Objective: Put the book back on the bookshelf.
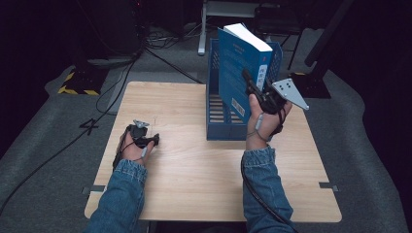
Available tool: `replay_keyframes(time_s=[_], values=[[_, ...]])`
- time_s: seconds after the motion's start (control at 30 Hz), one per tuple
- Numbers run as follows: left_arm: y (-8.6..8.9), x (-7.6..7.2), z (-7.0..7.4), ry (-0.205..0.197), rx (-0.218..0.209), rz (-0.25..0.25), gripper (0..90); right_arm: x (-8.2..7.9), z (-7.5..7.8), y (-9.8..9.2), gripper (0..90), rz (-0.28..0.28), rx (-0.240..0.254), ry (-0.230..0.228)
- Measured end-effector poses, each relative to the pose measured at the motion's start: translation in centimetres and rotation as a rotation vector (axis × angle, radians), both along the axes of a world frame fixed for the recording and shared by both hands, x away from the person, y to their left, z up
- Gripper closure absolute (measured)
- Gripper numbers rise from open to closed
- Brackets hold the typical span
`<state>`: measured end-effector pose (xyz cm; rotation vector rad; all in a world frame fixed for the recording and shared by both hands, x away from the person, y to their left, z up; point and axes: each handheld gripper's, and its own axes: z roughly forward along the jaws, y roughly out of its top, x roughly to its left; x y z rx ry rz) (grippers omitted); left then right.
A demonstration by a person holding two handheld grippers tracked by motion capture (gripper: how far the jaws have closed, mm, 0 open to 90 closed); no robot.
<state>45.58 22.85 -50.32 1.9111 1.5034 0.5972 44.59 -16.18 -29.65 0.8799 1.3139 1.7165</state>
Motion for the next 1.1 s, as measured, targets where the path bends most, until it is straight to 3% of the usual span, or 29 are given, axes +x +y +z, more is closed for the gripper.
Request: replay_keyframes(time_s=[0.13,0.3,0.57,0.8,1.1], values=[[0.0,0.0,0.0,0.0,0.001,-0.001,33.9,1.0,-0.2,0.6,62.2,-0.018,-0.016,0.028],[0.1,-0.1,0.0,0.001,0.0,-0.006,34.3,2.7,-0.3,0.6,62.1,-0.009,0.011,0.068],[0.0,-0.1,0.0,-0.001,0.007,-0.004,34.3,5.0,-1.2,1.2,62.1,-0.043,0.002,0.118],[0.0,-0.1,0.0,-0.001,0.006,-0.004,34.3,6.2,-1.1,2.6,62.0,-0.08,-0.036,0.123],[0.1,-0.2,0.0,-0.001,0.007,-0.013,34.3,7.8,-0.6,4.4,61.9,-0.083,-0.055,0.132]])
